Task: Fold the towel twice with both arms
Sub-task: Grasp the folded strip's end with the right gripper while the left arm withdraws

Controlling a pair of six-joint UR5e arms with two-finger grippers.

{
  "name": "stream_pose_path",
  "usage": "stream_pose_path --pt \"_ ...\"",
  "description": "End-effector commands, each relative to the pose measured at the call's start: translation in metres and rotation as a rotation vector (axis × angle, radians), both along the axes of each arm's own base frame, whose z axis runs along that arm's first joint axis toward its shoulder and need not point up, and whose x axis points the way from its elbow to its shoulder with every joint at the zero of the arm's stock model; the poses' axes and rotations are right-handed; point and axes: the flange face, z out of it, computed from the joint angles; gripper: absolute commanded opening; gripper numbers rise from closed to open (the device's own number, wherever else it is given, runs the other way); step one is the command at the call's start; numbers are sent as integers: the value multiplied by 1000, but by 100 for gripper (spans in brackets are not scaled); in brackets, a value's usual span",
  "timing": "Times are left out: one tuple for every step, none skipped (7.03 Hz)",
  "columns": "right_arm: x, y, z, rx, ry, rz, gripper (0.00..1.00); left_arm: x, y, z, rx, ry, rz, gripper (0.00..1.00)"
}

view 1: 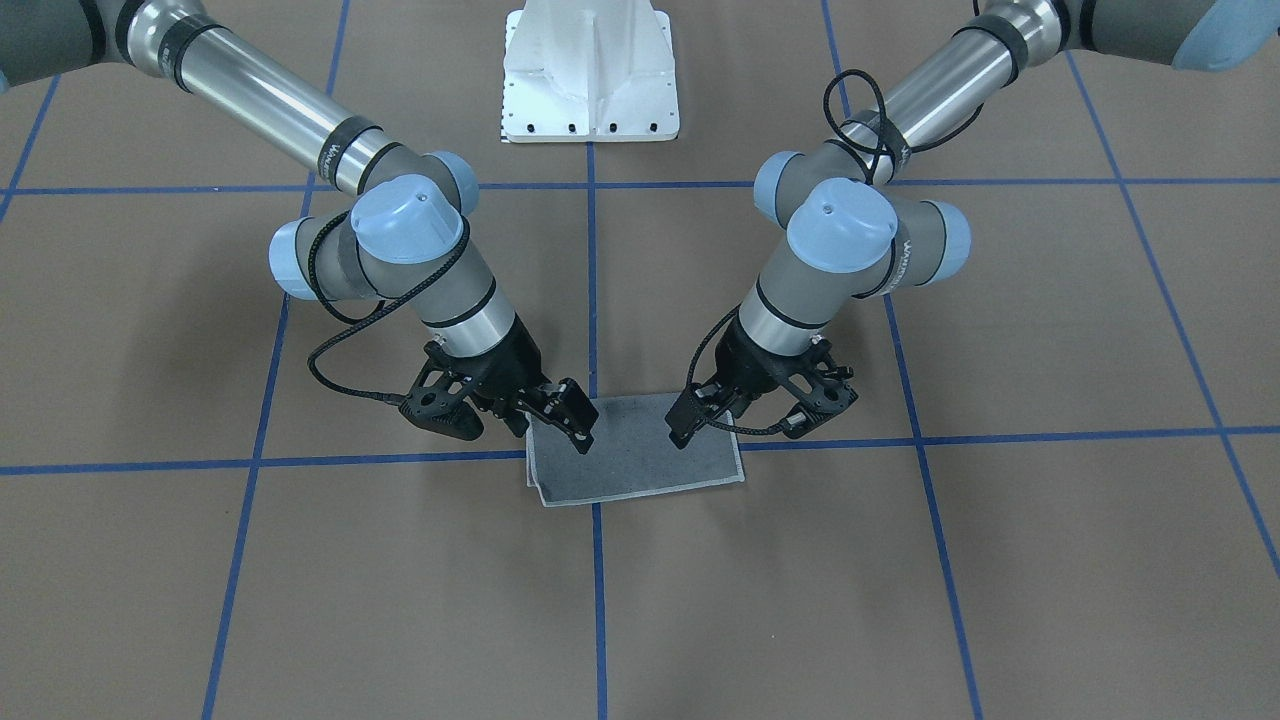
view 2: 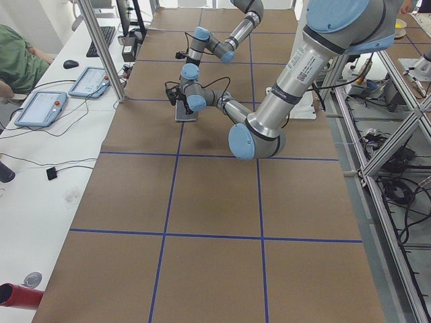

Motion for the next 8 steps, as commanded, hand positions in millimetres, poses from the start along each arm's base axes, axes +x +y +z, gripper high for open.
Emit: stream_pose_path --pt "-2 2 4 -52 -6 0 98 -14 -14 -10 0 8 -26 100" --pt "-3 7 10 -104 -20 -32 98 -20 -20 -10 2 6 -35 100" --pt "-4 8 16 -144 28 -51 98 -21 -21 -7 0 2 -36 100" --pt "-5 9 18 -130 43 -62 98 -21 -21 -6 -1 1 -36 100" --pt "-5 9 20 -103 57 -76 98 -20 -21 -6 -2 0 -35 100" --pt "-6 8 23 -82 72 -87 97 -20 -22 -5 -3 0 -37 100" --pt "-8 8 26 -82 77 -90 94 -21 -22 -5 -2 0 -36 100" --pt "-10 10 26 -83 78 -93 85 -21 -22 -5 -2 0 -36 100"
